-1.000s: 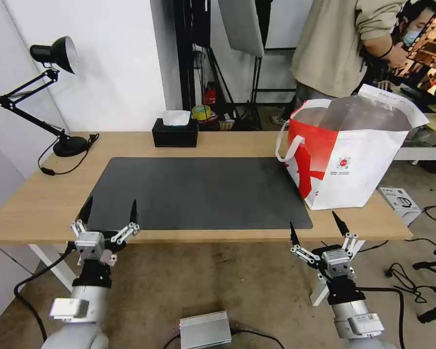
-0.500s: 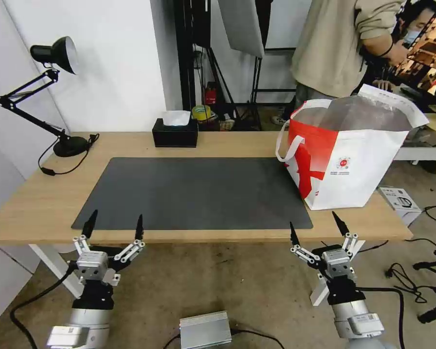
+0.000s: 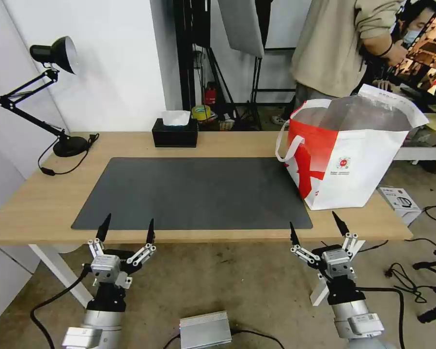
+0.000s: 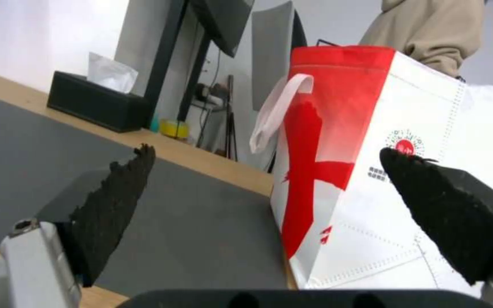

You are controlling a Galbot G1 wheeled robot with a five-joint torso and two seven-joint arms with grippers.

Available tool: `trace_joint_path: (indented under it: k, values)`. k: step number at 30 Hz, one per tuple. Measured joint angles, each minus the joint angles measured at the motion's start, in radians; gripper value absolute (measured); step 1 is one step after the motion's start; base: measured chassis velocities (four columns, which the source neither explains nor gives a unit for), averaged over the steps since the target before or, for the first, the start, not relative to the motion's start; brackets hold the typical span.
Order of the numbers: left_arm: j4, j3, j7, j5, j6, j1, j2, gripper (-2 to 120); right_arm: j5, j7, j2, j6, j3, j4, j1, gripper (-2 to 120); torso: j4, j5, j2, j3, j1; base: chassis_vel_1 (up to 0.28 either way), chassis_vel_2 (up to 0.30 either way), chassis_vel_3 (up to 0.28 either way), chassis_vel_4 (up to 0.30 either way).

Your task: Pick up the trash from the table and place it into the takeout bag.

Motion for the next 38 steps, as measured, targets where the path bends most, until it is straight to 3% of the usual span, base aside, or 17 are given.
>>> trace_joint_path:
  k: [38]
  values:
    - [0.020, 0.005, 0.000, 0.036, -0.022, -0.003, -0.004, 100, 0.000, 0.000, 0.000, 0.000, 0.000, 0.000, 0.000, 100, 0.0000, 0.0000, 0.000, 0.000, 0.000, 0.000, 0.000, 0.000, 0.000]
